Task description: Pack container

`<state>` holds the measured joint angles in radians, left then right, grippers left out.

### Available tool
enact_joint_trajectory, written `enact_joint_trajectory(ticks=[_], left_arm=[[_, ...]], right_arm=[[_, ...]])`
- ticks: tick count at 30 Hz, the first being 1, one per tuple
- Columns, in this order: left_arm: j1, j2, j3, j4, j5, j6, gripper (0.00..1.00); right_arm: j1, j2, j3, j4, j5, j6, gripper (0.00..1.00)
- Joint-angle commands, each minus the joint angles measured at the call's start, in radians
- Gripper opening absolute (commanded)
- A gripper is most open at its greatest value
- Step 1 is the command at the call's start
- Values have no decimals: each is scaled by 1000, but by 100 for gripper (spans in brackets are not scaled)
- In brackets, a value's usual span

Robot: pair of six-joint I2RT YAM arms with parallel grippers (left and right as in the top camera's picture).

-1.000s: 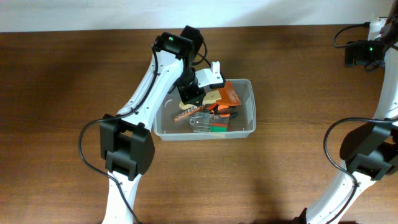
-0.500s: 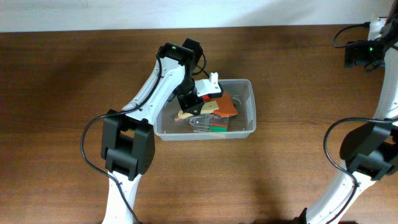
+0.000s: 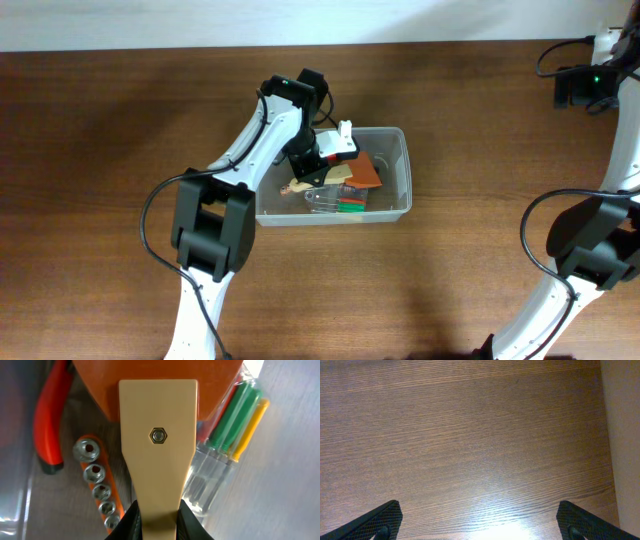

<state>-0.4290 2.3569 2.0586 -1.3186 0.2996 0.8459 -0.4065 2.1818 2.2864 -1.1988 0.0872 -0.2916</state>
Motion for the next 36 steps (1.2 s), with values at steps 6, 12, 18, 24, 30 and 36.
enact_joint_trajectory(ticks=[6, 12, 18, 24, 30, 36], left_arm=[[6, 1, 1, 3, 26, 15, 45], [6, 1, 18, 2, 27, -13, 52], [11, -5, 179, -30, 27, -60, 53], [47, -14, 531, -112, 27, -75, 76], [126, -32, 880, -202, 26, -75, 99], [264, -77, 1081, -334, 26, -75, 99]], right_arm=[[-6, -8, 1, 3, -5, 0, 99], [-6, -8, 1, 3, -5, 0, 99], [-6, -8, 1, 3, -5, 0, 99], [-6, -8, 1, 3, -5, 0, 99], [-6, -8, 1, 3, -5, 0, 99], [-6, -8, 1, 3, -5, 0, 99]])
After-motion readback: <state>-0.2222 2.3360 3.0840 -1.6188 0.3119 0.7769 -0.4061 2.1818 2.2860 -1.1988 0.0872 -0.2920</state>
